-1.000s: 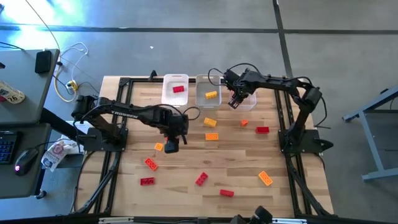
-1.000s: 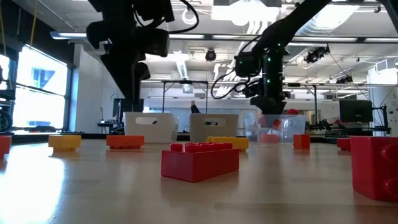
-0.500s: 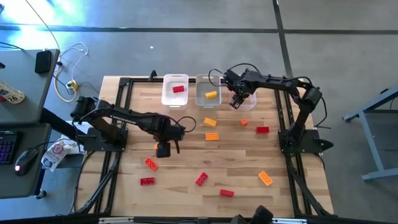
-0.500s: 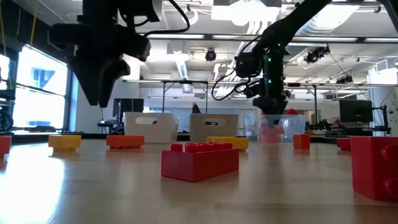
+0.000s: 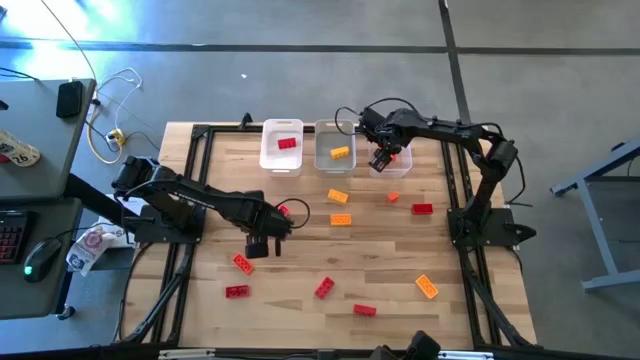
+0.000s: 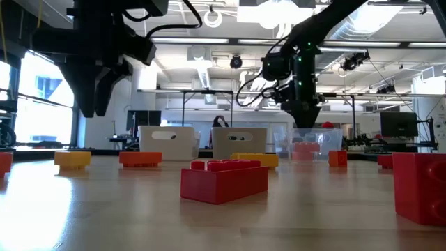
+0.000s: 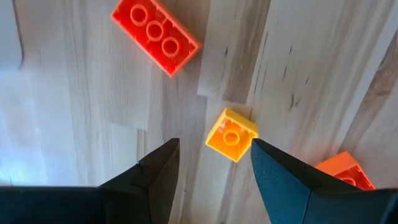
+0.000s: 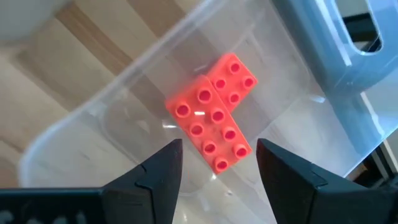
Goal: Sort & place blocks by color
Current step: Put the yellow game piece into the gray bin
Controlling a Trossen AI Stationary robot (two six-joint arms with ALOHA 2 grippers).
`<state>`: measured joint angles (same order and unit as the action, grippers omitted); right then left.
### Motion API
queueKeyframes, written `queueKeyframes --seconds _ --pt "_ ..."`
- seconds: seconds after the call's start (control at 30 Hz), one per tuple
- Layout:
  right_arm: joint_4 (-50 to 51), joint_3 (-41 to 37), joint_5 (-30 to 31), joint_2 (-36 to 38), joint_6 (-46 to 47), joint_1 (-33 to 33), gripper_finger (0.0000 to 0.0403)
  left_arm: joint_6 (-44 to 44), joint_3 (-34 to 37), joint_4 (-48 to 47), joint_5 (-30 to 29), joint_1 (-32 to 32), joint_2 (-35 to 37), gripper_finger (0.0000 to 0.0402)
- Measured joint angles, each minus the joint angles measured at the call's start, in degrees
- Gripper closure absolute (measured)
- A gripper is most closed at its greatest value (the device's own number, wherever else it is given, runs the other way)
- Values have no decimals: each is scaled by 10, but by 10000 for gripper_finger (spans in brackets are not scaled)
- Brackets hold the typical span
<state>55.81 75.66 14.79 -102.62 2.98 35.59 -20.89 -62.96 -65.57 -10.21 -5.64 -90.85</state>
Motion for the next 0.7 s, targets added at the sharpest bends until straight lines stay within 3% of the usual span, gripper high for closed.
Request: queueKeyframes --seconds 0.27,0.47,0.7 --pt "27 46 -6 1 0 -1 210 -83 50 -9 -6 -38 21 216" --pt "35 72 -13 1 -4 -10 210 -174 82 11 -15 -61 77 216" --pt "52 105 -16 1 -11 -16 210 -380 103 64 -31 -59 139 216"
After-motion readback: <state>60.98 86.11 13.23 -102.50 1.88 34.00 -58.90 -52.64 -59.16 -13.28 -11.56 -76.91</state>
